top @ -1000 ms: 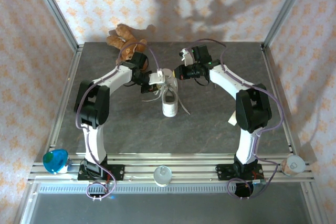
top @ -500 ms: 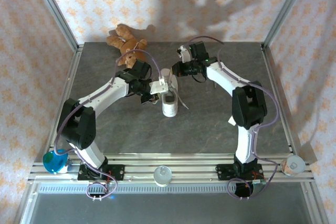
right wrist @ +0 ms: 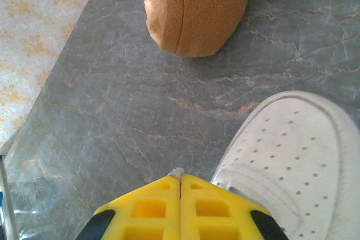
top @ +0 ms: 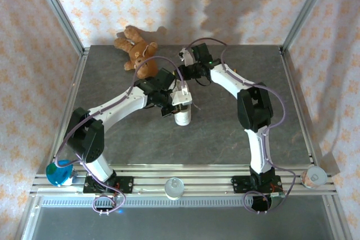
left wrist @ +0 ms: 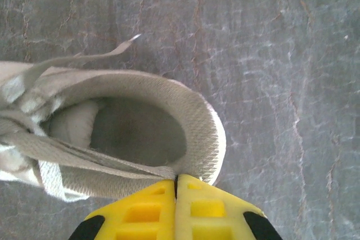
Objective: Tie the shoes
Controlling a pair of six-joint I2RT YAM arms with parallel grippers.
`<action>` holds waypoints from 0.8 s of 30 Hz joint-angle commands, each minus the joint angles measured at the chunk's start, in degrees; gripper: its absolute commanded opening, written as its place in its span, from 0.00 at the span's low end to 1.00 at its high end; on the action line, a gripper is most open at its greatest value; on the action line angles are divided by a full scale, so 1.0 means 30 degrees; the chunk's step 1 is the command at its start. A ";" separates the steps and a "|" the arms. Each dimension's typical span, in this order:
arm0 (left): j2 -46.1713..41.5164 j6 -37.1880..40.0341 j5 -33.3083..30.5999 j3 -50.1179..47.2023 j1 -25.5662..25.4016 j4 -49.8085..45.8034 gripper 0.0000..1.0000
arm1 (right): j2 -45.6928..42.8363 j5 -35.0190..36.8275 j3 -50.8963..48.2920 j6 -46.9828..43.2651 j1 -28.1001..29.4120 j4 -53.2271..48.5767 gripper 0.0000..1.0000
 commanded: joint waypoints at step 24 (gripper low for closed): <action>-0.3688 -0.9026 0.2418 -0.2827 0.2963 0.7773 0.62 | -0.3680 0.3655 0.0463 0.4132 -0.0441 -0.3917 0.48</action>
